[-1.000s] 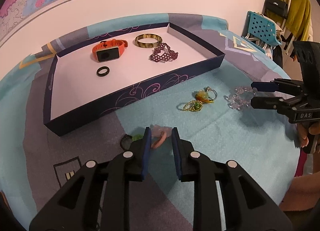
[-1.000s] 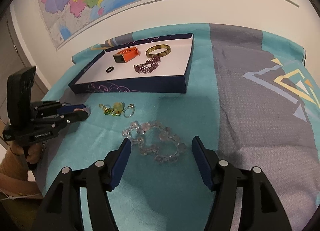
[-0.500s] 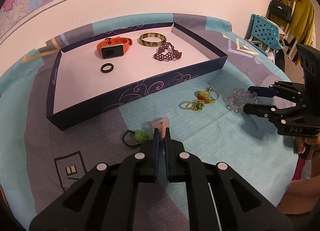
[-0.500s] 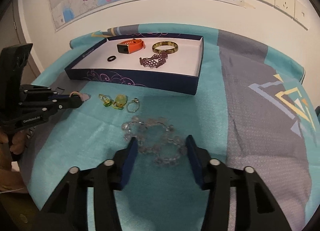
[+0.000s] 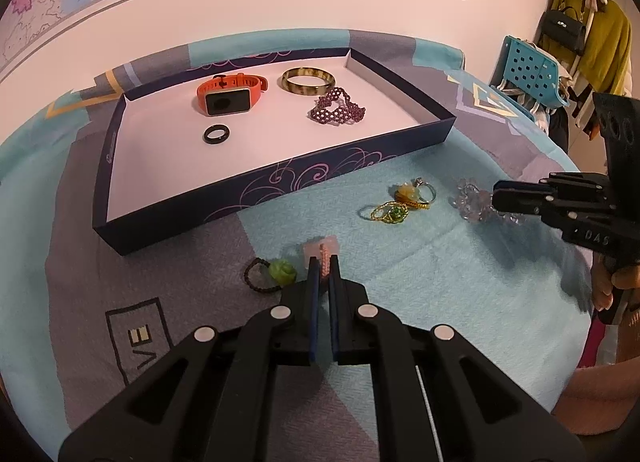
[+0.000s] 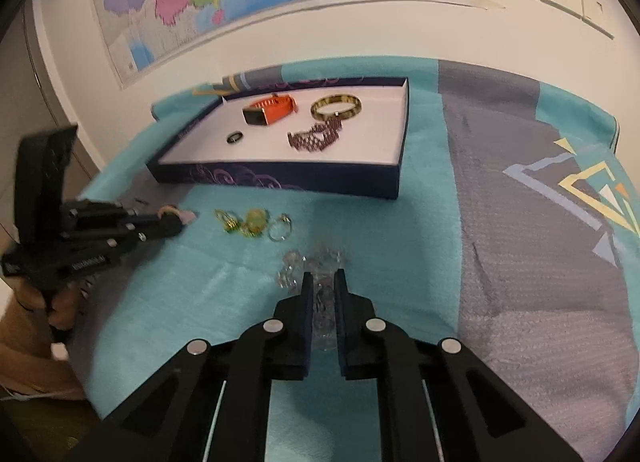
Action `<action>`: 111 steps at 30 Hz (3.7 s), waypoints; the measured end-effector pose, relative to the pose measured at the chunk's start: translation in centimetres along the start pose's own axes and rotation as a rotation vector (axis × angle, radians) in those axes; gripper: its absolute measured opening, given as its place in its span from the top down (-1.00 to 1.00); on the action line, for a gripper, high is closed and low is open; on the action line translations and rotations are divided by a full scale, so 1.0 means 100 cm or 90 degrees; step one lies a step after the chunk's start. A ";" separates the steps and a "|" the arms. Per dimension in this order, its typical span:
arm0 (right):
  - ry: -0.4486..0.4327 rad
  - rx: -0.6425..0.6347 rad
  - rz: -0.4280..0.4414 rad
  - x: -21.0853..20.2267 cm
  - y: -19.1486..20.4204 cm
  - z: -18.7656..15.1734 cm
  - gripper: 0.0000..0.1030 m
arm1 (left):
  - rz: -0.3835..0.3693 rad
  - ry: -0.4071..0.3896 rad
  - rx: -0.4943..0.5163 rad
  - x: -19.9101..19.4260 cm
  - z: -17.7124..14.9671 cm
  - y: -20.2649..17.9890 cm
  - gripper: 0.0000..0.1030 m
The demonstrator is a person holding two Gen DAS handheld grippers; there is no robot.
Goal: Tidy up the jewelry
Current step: 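Carry the pink clip and crystal bracelet into the box and open both tools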
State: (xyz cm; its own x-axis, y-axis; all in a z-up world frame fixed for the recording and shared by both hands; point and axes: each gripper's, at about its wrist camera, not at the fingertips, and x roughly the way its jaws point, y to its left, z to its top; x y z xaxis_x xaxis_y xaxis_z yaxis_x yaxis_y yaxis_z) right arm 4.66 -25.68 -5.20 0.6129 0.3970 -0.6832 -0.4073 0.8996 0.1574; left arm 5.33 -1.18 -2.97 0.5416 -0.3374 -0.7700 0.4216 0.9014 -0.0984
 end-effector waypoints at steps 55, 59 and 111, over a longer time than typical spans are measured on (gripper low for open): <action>-0.126 -0.035 0.075 -0.038 0.018 0.086 0.84 | -0.036 -0.082 -0.025 -0.035 0.043 0.011 0.93; -0.131 -0.037 0.080 -0.033 0.019 0.098 0.84 | -0.032 -0.085 -0.024 -0.034 0.048 0.015 0.93; -0.053 -0.012 0.106 0.067 0.014 0.151 0.84 | 0.007 -0.039 -0.034 0.015 0.089 0.045 0.93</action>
State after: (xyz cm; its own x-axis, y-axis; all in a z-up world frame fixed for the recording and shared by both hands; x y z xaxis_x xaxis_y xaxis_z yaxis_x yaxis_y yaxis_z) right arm 18.37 -18.98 1.20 0.5899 0.5546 -0.5869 -0.5202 0.8169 0.2491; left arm 14.50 -0.09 0.99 0.5903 -0.3411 -0.7315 0.3761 0.9182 -0.1247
